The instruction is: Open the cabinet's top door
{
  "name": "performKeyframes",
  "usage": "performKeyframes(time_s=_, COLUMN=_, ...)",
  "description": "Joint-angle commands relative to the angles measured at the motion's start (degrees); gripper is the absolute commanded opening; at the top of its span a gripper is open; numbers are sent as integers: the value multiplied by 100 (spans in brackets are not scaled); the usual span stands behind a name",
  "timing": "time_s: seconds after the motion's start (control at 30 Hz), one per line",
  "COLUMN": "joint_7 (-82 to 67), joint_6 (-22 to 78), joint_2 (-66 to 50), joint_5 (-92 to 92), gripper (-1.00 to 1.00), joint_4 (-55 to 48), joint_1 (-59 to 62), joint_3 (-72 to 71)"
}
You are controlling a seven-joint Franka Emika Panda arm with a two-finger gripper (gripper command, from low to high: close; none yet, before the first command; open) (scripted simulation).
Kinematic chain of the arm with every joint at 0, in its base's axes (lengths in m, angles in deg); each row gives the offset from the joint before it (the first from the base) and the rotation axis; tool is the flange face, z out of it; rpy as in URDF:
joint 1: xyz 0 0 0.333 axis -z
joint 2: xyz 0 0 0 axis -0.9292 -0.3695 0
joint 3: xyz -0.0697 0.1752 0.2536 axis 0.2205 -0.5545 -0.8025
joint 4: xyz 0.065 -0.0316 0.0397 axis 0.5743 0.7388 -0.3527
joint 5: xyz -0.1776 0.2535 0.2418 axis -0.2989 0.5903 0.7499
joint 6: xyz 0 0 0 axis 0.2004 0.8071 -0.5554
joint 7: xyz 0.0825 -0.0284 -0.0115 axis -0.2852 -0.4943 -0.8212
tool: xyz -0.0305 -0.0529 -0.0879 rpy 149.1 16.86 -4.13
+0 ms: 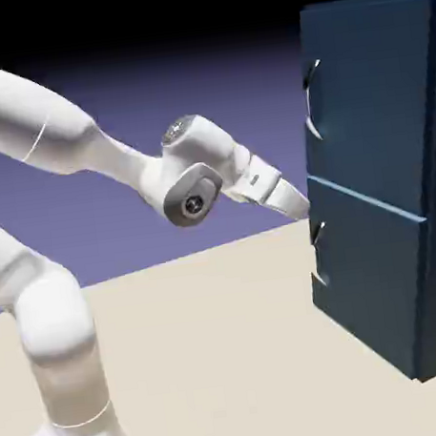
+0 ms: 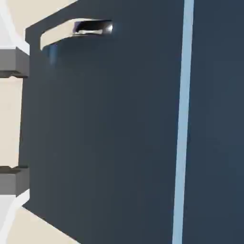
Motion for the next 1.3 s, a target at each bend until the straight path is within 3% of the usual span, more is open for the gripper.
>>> performKeyframes(time_s=0.0, joint_7=89, joint_6=1, joint_2=23, joint_5=250, gripper=0, joint_4=-60, joint_1=91, joint_3=-97)
performKeyframes(time_s=1.27, joint_7=3482, joint_6=49, joint_2=915, joint_5=9720, gripper=0, joint_4=-2356, joint_1=3554, joint_3=-3782)
